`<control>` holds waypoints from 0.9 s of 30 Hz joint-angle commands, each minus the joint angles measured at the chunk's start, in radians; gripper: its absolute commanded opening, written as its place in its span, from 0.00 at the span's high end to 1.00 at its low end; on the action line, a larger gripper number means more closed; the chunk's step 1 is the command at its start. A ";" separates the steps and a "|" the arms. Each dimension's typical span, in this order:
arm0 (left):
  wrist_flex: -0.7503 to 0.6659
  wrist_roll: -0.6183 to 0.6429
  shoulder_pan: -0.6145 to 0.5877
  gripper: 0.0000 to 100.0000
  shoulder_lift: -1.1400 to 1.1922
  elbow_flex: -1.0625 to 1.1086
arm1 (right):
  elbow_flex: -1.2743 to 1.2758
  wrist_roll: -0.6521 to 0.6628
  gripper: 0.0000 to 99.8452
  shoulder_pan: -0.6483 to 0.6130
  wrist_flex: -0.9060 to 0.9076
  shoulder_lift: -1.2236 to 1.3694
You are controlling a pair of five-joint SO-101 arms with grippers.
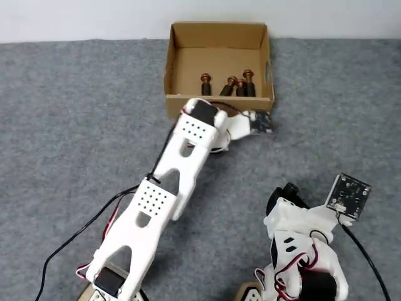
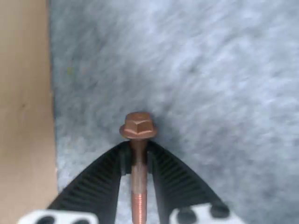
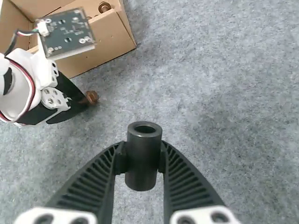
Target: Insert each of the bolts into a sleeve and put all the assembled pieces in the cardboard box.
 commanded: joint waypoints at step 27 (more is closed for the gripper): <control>0.031 0.715 0.199 1.00 -0.953 0.720 | -0.006 0.011 0.99 -0.004 0.002 0.001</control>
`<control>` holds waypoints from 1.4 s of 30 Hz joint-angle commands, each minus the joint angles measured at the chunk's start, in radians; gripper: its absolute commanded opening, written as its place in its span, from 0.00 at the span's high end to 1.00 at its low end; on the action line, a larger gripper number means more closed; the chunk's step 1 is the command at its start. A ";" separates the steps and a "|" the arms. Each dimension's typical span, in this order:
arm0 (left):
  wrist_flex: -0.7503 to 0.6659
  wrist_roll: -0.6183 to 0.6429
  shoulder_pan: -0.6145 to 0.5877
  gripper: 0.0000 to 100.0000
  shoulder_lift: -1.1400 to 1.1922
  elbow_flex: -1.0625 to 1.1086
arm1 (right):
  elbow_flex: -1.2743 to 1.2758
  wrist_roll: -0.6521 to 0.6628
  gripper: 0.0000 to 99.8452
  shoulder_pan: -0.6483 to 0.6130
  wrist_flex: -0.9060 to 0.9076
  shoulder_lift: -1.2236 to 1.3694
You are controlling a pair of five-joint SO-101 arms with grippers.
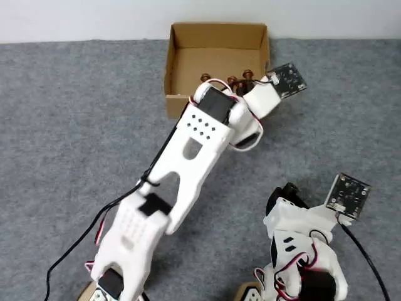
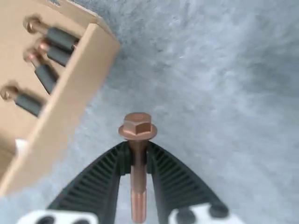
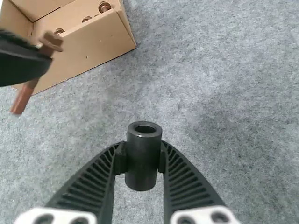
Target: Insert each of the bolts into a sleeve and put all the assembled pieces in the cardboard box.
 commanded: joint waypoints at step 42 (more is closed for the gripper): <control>-0.957 0.813 0.025 1.00 -2.105 1.983 | -0.058 0.250 0.99 -0.633 -0.087 0.002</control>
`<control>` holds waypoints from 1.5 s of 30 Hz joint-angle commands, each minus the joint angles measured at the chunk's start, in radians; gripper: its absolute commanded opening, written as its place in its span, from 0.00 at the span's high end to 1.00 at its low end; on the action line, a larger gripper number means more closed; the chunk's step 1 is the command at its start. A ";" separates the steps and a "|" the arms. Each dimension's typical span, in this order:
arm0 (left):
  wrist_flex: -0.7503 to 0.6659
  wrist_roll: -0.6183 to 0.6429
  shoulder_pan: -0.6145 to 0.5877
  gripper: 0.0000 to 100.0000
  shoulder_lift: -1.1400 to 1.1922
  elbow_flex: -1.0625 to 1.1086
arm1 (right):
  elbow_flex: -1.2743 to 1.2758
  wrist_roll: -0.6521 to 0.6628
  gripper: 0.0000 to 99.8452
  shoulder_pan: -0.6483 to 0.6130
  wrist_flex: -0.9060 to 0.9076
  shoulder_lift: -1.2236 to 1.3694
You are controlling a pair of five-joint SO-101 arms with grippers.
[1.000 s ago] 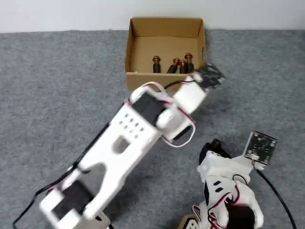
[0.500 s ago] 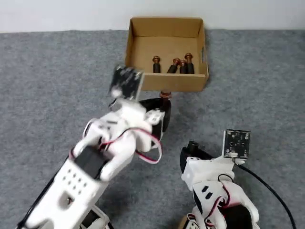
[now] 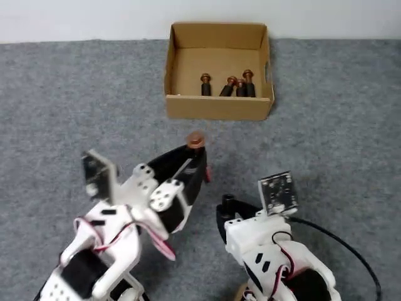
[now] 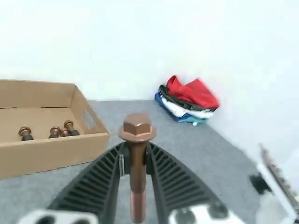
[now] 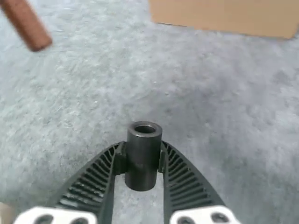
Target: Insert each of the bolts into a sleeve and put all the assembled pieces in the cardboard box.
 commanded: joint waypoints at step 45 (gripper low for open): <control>-0.051 0.110 -0.029 1.00 -0.130 0.137 | -0.058 0.427 0.99 -0.130 -0.309 0.001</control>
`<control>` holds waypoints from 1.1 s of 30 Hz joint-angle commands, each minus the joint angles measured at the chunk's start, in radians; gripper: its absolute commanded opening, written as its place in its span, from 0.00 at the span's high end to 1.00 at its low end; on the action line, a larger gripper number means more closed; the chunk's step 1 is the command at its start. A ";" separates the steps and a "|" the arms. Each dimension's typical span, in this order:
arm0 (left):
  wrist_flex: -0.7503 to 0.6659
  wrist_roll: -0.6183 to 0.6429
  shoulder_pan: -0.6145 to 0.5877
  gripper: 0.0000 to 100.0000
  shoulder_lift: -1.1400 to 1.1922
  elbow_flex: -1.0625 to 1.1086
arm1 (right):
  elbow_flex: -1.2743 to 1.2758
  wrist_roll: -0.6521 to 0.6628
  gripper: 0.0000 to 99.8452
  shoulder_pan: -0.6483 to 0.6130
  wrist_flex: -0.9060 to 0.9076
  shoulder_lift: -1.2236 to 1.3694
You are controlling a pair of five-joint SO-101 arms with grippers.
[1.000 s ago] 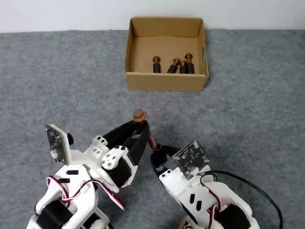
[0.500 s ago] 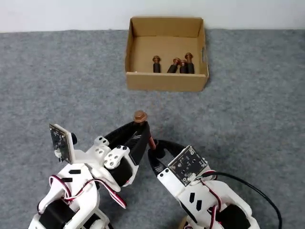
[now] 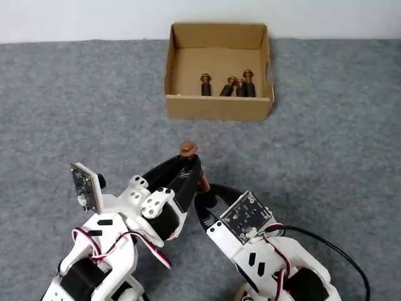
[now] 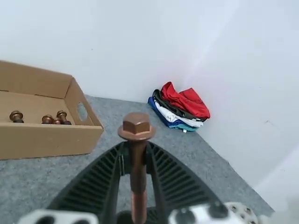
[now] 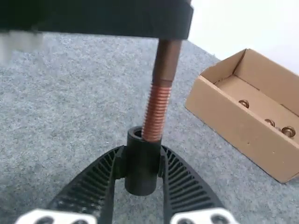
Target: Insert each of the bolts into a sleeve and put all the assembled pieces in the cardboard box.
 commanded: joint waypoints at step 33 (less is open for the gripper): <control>0.397 -0.184 0.072 0.80 0.008 -0.010 | -0.057 0.011 0.99 -0.001 -0.108 -0.008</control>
